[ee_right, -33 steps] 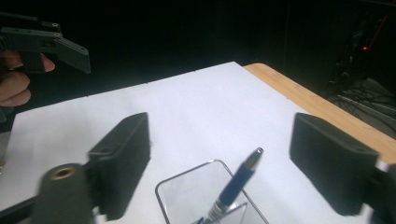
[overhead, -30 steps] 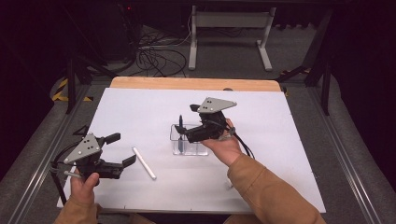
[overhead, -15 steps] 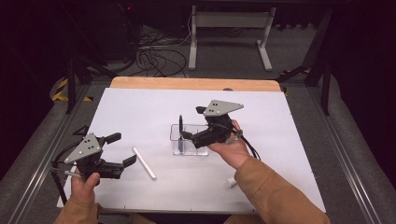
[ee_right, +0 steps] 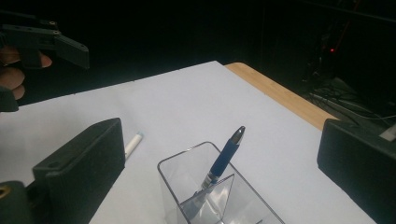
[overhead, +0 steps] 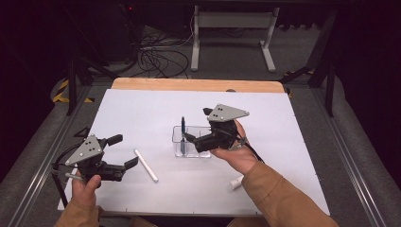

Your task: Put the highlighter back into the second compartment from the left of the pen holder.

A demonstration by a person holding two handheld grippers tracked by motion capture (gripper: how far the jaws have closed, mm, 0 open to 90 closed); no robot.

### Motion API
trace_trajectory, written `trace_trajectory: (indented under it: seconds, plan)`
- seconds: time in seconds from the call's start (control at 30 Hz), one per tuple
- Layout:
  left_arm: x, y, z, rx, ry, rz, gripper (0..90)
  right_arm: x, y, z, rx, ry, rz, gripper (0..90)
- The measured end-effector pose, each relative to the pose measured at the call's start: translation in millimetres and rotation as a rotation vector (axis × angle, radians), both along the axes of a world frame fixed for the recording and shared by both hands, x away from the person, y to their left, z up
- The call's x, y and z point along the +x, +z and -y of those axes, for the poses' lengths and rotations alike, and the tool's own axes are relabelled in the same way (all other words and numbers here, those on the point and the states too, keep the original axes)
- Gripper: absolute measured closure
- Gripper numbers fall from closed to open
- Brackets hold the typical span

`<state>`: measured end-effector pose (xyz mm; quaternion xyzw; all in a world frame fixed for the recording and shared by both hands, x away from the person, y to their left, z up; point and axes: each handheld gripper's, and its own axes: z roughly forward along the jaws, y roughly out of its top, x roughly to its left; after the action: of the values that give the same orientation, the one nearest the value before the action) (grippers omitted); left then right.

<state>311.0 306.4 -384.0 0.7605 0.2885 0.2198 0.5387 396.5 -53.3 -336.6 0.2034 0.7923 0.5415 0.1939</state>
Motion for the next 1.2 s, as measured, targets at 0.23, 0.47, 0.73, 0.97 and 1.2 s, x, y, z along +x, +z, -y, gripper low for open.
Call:
trace_trajectory:
  seconds: [0.23,0.47,0.73,0.97,1.2]
  plan:
    - [0.1,-0.3,-0.1,-0.001,-0.002,-0.001,6.8,-4.1,1.0,-1.9,0.004,0.027,-0.065,2.7]
    - [-0.1,-0.2,-0.3,-0.001,0.001,0.000,6.8,-12.5,6.9,-0.1,-0.004,0.039,-0.032,7.8]
    - [-1.3,-0.1,-1.0,-0.005,0.005,0.000,6.6,-16.5,6.1,-6.1,-0.059,0.013,-0.116,12.1]
    - [-4.2,-0.2,-3.5,-0.003,0.014,0.006,6.6,-19.2,6.9,-16.7,-0.092,0.033,-0.094,19.7]
    - [-9.6,1.1,-5.6,-0.009,0.026,0.010,6.6,-16.6,0.2,-33.5,-0.111,0.073,-0.108,19.2]
